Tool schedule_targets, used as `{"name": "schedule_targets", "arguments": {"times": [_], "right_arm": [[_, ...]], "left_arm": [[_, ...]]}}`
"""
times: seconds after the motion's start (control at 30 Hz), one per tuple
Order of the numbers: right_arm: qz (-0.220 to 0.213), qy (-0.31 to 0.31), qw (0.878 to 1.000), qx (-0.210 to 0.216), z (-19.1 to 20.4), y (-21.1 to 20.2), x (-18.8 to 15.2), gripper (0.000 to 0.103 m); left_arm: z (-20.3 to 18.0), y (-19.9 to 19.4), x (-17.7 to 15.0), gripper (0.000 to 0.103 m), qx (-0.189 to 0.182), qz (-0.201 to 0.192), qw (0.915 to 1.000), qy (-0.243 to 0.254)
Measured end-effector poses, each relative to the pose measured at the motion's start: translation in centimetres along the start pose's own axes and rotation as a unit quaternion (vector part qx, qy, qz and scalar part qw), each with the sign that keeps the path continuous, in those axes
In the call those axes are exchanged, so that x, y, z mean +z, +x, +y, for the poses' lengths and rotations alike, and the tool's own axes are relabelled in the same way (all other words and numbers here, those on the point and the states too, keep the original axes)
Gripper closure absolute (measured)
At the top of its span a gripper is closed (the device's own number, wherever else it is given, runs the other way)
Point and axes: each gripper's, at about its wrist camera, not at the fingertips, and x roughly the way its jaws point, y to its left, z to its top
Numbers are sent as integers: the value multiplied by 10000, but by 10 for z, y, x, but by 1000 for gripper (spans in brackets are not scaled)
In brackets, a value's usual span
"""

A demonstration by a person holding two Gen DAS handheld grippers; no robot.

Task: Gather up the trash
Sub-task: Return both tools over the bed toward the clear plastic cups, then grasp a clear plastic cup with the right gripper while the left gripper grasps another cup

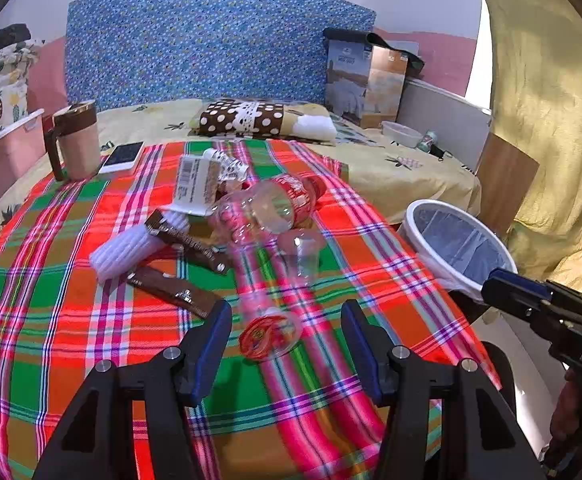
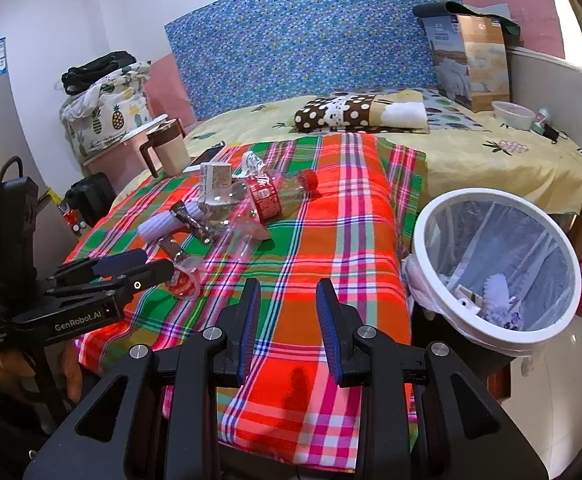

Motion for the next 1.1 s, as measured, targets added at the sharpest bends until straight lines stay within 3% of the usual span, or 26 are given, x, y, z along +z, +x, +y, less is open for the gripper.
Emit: {"name": "schedule_targets", "arguments": {"times": [0.57,0.63,0.67,1.1], "right_arm": [[168,-15,9999,17,1,13,6,72],[189,-26,9998,37,2,16,7,72],[200,-29,9998,48,1,18,8,72],[621,-72,9975,326,21,59,22,72]], "left_arm": [[10,45,-5,47,60,491,9978,-449],[15,48,-5,60,126,529,9972,-516],[18,49,-5,60,128,551,9970,-526],[37,20,6,61,44,154,9984,-535]]}}
